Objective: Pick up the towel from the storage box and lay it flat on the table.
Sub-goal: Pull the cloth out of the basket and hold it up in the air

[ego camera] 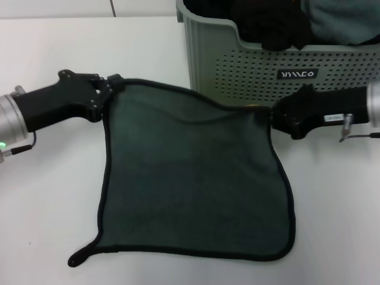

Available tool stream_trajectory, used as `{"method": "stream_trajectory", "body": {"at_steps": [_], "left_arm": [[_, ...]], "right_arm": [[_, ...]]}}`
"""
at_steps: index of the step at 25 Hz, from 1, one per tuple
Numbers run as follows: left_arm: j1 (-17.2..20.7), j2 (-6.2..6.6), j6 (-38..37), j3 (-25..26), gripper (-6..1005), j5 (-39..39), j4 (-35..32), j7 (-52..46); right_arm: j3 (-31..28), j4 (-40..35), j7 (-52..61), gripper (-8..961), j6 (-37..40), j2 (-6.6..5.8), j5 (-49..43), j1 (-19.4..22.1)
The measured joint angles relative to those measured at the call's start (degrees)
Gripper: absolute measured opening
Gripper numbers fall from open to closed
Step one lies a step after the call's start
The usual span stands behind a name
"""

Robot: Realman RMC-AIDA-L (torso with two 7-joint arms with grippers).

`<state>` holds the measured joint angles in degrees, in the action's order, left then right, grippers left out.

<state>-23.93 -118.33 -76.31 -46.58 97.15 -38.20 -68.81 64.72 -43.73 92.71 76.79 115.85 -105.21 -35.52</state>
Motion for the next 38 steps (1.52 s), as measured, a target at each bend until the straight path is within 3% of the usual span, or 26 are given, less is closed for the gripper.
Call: {"method": "stream_trajectory", "body": {"at_steps": [5, 23, 38], "left_arm": [[-0.4, -1.4, 3.9, 0.0, 14, 1.1, 1.5, 3.8], [-0.8, -1.48, 7.6, 0.5, 22, -2.9, 5.0, 8.7], [-0.9, -1.46, 7.6, 0.3, 41, -2.7, 6.2, 10.4]], "right_arm": [[5.6, 0.1, 2.0, 12, -6.8, 0.29, 0.4, -0.1], [12.8, 0.8, 5.0, 13, -17.0, 0.35, 5.1, 0.3], [12.7, 1.6, 5.6, 13, -19.0, 0.28, 9.7, 1.2]]}}
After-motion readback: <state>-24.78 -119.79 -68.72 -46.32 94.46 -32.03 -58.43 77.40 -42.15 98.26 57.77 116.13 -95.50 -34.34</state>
